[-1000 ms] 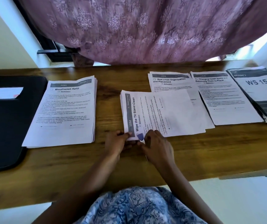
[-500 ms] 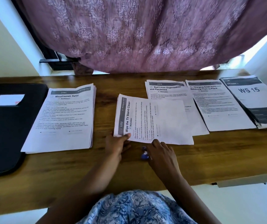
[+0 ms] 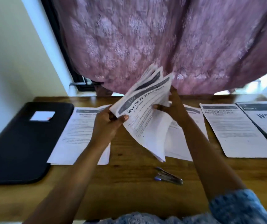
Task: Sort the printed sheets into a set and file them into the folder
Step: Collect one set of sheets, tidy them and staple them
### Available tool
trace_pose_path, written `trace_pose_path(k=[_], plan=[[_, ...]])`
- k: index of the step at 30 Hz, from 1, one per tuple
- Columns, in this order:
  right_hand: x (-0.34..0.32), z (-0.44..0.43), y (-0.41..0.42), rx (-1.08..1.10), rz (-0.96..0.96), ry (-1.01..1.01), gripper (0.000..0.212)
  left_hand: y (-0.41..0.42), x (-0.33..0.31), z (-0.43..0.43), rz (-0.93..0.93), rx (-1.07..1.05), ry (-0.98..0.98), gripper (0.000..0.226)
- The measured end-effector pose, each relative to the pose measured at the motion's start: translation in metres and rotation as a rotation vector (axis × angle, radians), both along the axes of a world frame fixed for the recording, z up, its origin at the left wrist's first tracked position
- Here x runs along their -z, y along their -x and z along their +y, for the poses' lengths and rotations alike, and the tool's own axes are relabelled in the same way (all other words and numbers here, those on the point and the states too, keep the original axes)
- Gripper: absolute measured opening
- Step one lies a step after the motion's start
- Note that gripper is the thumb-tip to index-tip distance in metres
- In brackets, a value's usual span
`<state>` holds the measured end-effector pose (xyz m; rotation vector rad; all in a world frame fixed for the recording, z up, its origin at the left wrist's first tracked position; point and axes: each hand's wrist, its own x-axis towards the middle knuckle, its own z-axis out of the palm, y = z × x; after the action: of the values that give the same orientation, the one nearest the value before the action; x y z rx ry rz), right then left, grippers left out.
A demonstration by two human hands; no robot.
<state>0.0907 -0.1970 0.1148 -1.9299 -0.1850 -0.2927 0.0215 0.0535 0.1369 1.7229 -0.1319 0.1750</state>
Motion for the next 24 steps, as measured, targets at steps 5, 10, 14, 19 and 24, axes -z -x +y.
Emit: trace_pose_path(k=[5,10,14,19,24], plan=[[-0.028,0.017,-0.024,-0.172,0.209,-0.219,0.075,-0.03,-0.06,0.045,-0.049,-0.026,0.23,0.019],[-0.032,0.075,-0.03,-0.177,0.175,-0.376,0.035,-0.072,-0.078,0.095,0.0,-0.159,0.281,0.013],[0.009,0.113,-0.024,-0.001,0.304,-0.402,0.03,-0.099,-0.007,0.128,0.364,-0.094,0.013,0.027],[0.079,0.156,-0.02,0.066,0.56,-0.422,0.02,-0.09,0.096,0.138,0.413,-0.241,-0.189,0.041],[0.106,0.189,-0.026,0.119,0.543,-0.113,0.045,-0.079,0.135,0.144,0.333,-0.407,-0.667,0.029]])
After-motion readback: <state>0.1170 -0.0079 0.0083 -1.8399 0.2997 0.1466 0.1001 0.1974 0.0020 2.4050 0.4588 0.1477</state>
